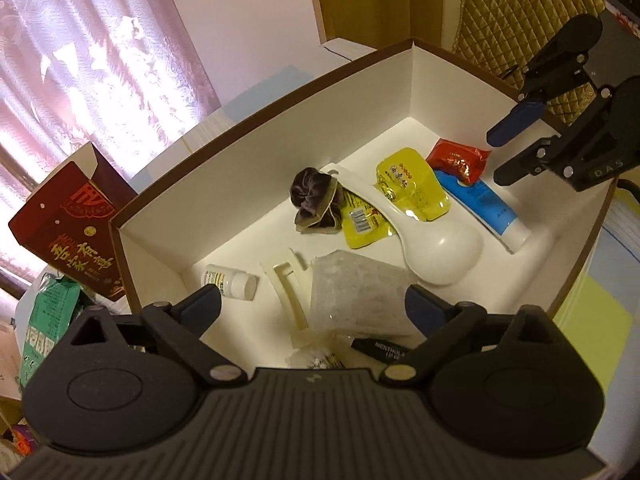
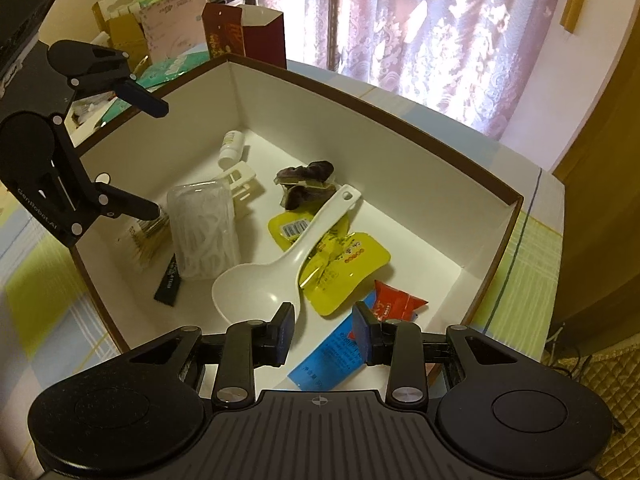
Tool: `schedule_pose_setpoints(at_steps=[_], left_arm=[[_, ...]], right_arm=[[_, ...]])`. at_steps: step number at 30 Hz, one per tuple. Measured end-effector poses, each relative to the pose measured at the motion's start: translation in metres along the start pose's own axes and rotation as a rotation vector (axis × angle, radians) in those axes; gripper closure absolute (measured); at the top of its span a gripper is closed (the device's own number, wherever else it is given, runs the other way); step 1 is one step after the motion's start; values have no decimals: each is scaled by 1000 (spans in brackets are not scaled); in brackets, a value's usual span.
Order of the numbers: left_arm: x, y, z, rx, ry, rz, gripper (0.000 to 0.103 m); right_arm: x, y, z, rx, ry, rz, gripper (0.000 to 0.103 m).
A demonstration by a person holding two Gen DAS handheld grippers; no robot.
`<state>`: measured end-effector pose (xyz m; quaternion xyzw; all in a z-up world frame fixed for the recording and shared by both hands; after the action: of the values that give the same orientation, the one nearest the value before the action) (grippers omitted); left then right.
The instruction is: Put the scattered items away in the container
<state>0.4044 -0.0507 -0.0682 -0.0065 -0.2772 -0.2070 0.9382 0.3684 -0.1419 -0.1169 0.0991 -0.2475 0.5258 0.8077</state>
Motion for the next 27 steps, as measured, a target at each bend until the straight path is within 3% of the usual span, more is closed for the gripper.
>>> schedule_pose_setpoints(at_steps=[2,3,4,6,19,27], left_arm=[[-1,-1,2,12,4,9,6],[-1,-2,3,16,4,17,6],[-1,-2,5,19,4,28,5],[-2,-3,9,32,0,53,5],[-5,-12,49,82,-78,195,3],[-16,-17,80,133,-185,267,1]], right_arm=[[-1,2,0,-6,5,8,63],[-1,3,0,-13,6,9,39],[-2,4,1,-30,1,7,0],[-2,8,9,-65,-53,20,0],[-1,28,30,-97,-128,-90,0],[-8,48,45,-243,-171,-176,0]])
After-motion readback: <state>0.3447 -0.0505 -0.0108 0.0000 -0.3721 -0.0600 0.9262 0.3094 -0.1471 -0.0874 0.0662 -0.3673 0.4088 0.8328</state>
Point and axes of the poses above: each gripper's, at about its wrist camera, not at the fingertips, and z roughly against the way its jaws point, y to its left, x to its top, the point moved 5 cm from there along -z, roughly the way its jaws point, and after that the axes turned 10 degrees about z, right-handed, at the moved point
